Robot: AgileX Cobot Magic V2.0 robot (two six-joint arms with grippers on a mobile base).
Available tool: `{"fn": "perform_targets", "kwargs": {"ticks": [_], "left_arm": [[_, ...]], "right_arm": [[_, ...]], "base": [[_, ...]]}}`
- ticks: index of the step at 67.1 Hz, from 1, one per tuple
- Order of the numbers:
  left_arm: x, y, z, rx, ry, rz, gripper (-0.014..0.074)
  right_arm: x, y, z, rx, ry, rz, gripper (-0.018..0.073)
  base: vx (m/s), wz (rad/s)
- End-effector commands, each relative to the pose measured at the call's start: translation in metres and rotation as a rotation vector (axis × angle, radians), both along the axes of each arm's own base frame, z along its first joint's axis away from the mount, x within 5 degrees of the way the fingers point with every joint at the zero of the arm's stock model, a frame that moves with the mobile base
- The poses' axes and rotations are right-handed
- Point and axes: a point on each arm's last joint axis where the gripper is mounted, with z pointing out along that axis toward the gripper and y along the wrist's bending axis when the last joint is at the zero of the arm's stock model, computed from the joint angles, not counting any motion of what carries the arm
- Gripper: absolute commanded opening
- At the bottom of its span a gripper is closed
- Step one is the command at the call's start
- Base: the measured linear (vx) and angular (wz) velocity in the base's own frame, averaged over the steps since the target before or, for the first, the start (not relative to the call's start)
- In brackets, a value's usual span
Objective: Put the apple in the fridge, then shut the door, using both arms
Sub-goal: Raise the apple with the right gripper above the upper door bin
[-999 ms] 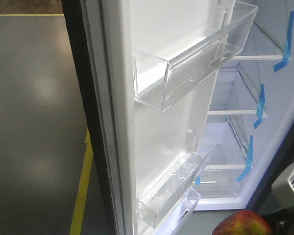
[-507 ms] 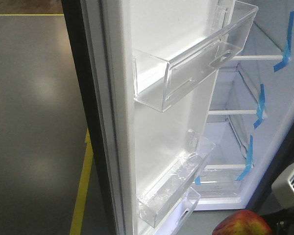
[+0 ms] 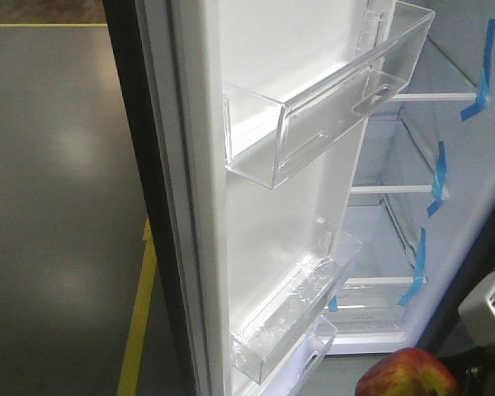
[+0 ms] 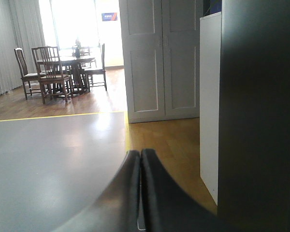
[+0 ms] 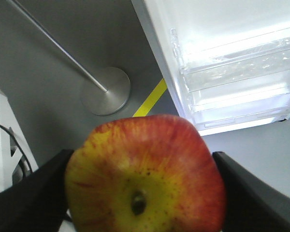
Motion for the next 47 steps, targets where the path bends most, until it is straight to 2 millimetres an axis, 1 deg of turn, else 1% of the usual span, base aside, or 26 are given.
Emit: {"fn": "perform_targets", "kwargs": {"ticks": [1, 13, 21, 35, 36, 47], "left_arm": [[-0.003, 0.000, 0.013, -0.016, -0.102, -0.005, -0.0006], [-0.003, 0.000, 0.013, -0.016, -0.102, -0.005, -0.0006], [-0.003, 0.000, 0.013, -0.016, -0.102, -0.005, -0.0006], [-0.003, 0.000, 0.013, -0.016, -0.102, -0.005, -0.0006], [-0.003, 0.000, 0.013, -0.016, -0.102, -0.005, -0.0006], [-0.003, 0.000, 0.013, -0.016, -0.102, -0.005, -0.0006]], "right_arm": [[0.008, 0.001, 0.025, 0.047, -0.138, -0.034, 0.0412], [0.015, -0.005, 0.071, 0.019, -0.302, -0.068, 0.0394], [0.024, -0.008, 0.100, -0.004, -0.367, -0.125, 0.0383], [0.055, -0.006, 0.142, -0.060, -0.410, -0.216, 0.0382], [0.056, -0.005, 0.148, -0.055, -0.418, -0.225, 0.0382], [0.079, 0.002, 0.183, -0.047, -0.465, -0.243, 0.0382]], "base": [[0.00, 0.00], [0.00, 0.00], [0.00, 0.00], [0.00, 0.00], [0.00, 0.00], [0.00, 0.00]]}}
